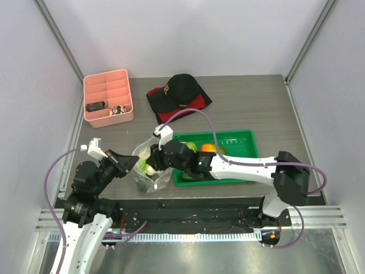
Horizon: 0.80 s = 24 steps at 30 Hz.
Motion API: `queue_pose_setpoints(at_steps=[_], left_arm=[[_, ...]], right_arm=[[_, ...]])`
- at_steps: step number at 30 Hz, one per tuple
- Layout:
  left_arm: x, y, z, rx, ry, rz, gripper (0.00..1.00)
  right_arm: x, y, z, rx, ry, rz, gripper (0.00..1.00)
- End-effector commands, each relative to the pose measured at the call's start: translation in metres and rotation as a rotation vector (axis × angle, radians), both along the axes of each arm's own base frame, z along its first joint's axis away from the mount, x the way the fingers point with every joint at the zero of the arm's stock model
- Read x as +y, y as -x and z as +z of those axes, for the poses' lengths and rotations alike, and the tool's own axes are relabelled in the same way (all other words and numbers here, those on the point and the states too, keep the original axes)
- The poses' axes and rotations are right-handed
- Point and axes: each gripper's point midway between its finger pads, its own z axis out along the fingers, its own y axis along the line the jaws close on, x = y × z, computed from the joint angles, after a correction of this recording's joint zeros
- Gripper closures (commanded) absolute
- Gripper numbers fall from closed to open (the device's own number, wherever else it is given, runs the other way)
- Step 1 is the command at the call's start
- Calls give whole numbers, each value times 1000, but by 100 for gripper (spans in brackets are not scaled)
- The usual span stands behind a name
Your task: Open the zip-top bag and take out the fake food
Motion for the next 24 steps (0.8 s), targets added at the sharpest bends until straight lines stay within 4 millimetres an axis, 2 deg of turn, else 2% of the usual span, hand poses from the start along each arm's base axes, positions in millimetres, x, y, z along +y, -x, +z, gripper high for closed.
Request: queue_pose_setpoints(at_steps=[1,2,3,5,6,8,9,10,12,13,14,15,16,18,19,21,22,24], left_arm=[[0,0,55,-169,-26,-21,100],[1,-2,49,-140,-44,-20,100],[-1,-6,44,-109,-58,-32,100],[-2,-14,41,-111,-83,-38,100],[0,-19,41,-106,-98,-23,100],[9,-28,39,-102,-159,19,100],[11,-29,47,-110,-175,27,100],[12,-34,41,-78,-202,30,100],[17,-37,38,-57,-238,45,100],[19,-38,33,-39,-248,55,100],[23,-39,30,-26,-250,78,100],[27,-39,22,-6,-266,102,100],[29,-37,22,-13,-264,109,100],[29,-35,14,2,-254,114,100],[28,-33,12,6,-248,108,100],[28,-28,7,13,-231,109,100],[28,-26,4,18,-225,106,100],[24,-21,1,11,-200,91,100]], right_arm=[[35,7,29,114,-106,33,99],[40,11,21,151,-91,45,99],[45,10,29,162,-90,56,99],[46,21,9,210,3,109,99],[49,21,13,204,13,126,99],[48,36,11,207,33,185,99],[43,38,15,168,37,195,99],[44,44,20,142,25,215,99],[27,40,32,42,24,181,99],[26,40,45,-5,-17,187,99],[22,40,49,-32,-33,188,99],[14,39,40,-49,-17,182,99],[10,36,63,-118,-70,179,99],[-1,32,63,-154,-81,150,99],[-8,25,82,-196,-128,102,99],[-17,22,88,-223,-155,71,99],[-21,20,109,-254,-230,51,99],[-22,21,113,-256,-287,50,99]])
